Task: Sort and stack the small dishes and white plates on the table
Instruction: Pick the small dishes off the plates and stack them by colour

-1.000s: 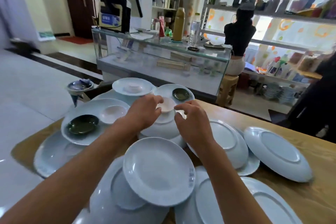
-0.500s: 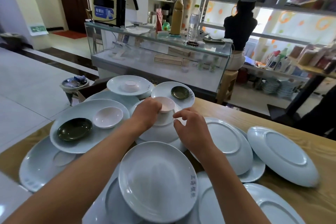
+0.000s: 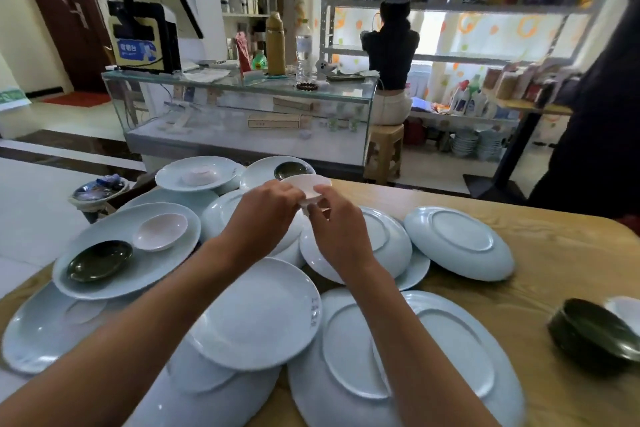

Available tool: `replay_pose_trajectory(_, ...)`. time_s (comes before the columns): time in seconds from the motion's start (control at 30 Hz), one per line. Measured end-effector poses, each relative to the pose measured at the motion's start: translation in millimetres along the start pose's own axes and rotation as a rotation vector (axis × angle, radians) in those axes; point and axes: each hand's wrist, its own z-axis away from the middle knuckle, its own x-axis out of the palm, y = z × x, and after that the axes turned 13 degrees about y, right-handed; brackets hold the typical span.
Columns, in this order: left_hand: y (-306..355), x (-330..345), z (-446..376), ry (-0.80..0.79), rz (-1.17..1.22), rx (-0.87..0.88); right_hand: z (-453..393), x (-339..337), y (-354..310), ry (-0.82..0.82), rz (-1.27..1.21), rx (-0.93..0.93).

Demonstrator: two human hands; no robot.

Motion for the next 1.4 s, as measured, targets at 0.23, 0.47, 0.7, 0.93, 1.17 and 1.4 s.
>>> replay_pose_trajectory(0.23,87.3,4.2,-23.8,-0.033,0.101,0.078,10.9,-88.0,28.3,0.125,0.032,0.026)
replay_pose_trajectory(0.47,194.8,25.6,-41.6,-0.09,0.269,0.112,26.6,-189.0,73.9,0.28,0.082,0.153)
replay_pose_trajectory(0.7,303.0,47.1,-56.1,-0.099,0.373,0.227,53.1,-285.4,123.1,0.505,0.16,0.285)
replay_pose_trajectory(0.93,357.3,66.9,-43.0,-0.268,0.362,0.303,88.6,-349.1,184.4,0.543,0.298,0.508)
replay_pose_trajectory(1.17,361.4,78.5,-38.9,-0.377,0.365,0.319,105.5,-366.1,215.5,0.498,0.323,0.652)
replay_pose_trajectory(1.4,348.4,74.8,-39.6,-0.402,0.385,0.271,104.2,-365.3,205.2,0.415,0.391,0.693)
